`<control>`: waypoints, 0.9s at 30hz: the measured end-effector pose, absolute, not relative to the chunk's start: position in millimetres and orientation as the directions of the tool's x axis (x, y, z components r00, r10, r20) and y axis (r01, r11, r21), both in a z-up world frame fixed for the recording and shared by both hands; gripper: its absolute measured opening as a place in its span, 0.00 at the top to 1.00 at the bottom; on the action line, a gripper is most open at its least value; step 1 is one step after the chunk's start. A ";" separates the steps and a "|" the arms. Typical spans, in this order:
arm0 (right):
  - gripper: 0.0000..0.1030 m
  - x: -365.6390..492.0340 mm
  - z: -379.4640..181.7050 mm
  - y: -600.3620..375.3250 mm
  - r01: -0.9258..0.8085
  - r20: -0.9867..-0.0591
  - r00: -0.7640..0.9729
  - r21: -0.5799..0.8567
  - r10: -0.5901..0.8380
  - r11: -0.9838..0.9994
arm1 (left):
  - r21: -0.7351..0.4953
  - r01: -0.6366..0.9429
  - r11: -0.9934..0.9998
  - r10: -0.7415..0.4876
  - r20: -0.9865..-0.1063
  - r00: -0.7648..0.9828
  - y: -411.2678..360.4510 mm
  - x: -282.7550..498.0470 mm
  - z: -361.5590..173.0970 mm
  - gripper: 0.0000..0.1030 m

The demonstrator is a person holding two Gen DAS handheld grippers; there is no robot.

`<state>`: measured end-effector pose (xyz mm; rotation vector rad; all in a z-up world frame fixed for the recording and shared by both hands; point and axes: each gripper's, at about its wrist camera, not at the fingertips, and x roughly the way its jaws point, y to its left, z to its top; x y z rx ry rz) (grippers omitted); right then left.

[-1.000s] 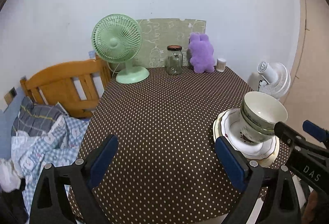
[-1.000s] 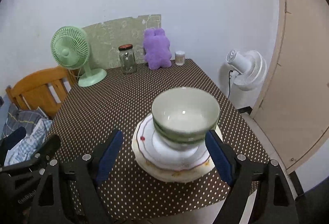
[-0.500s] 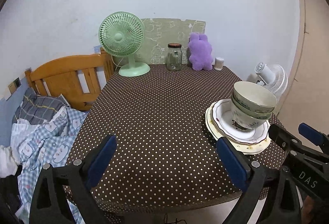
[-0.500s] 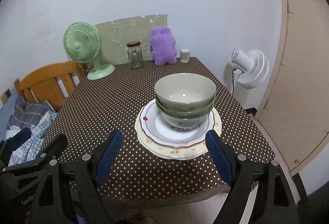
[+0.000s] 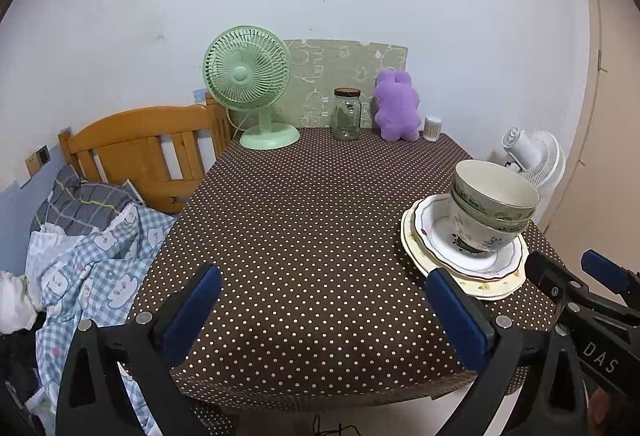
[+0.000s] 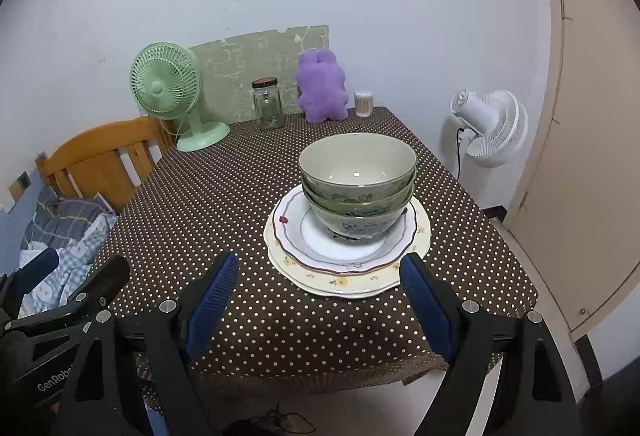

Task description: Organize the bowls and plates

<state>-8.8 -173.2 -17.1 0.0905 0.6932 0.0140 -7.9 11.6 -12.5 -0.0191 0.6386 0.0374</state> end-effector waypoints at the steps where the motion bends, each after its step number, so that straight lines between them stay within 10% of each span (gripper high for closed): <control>1: 0.18 -8.9 -17.9 -173.2 0.017 -0.637 0.769 0.089 0.043 0.996 | -0.005 -0.041 0.999 0.030 -0.595 0.804 11.0 -8.4 -12.7 0.00; 27: 0.18 -9.2 -18.7 -176.0 0.009 -0.632 0.774 0.091 0.051 0.996 | -0.009 -0.052 0.999 0.037 -0.592 0.805 9.7 -10.8 -9.1 0.00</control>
